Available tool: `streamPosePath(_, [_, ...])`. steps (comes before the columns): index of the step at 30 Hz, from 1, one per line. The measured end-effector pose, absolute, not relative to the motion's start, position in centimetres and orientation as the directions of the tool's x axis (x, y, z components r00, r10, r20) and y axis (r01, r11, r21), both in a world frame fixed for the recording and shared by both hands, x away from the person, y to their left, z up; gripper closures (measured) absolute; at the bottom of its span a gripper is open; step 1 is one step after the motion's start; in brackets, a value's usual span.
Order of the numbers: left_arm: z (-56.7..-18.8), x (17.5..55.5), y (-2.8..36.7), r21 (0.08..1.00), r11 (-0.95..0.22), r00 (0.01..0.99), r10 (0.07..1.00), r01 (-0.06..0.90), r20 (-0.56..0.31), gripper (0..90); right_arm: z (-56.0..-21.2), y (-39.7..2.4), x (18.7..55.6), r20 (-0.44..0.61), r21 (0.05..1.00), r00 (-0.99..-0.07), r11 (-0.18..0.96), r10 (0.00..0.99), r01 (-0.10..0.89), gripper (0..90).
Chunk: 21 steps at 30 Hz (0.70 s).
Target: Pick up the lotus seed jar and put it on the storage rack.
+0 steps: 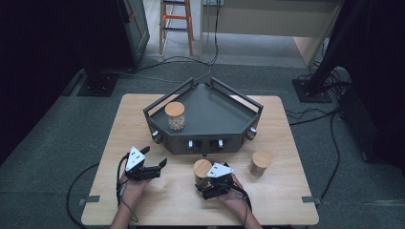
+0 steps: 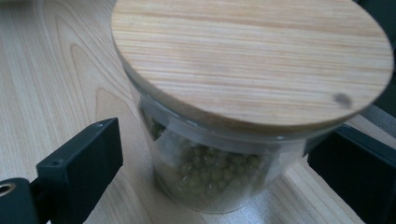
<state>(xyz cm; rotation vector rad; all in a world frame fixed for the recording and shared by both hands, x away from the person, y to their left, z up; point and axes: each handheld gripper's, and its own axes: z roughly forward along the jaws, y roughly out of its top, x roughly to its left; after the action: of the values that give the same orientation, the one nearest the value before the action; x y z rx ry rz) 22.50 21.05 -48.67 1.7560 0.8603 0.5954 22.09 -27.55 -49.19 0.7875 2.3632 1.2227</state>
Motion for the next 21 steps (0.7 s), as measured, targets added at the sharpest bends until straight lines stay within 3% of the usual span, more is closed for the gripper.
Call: streamPosePath(21, [-50.2,21.4,21.4,0.950,-0.177,0.618,0.786,0.257,-0.021,11.4,-49.3,-27.6,22.0,-0.057,0.833,-0.774,0.458,0.631,0.312,2.0])
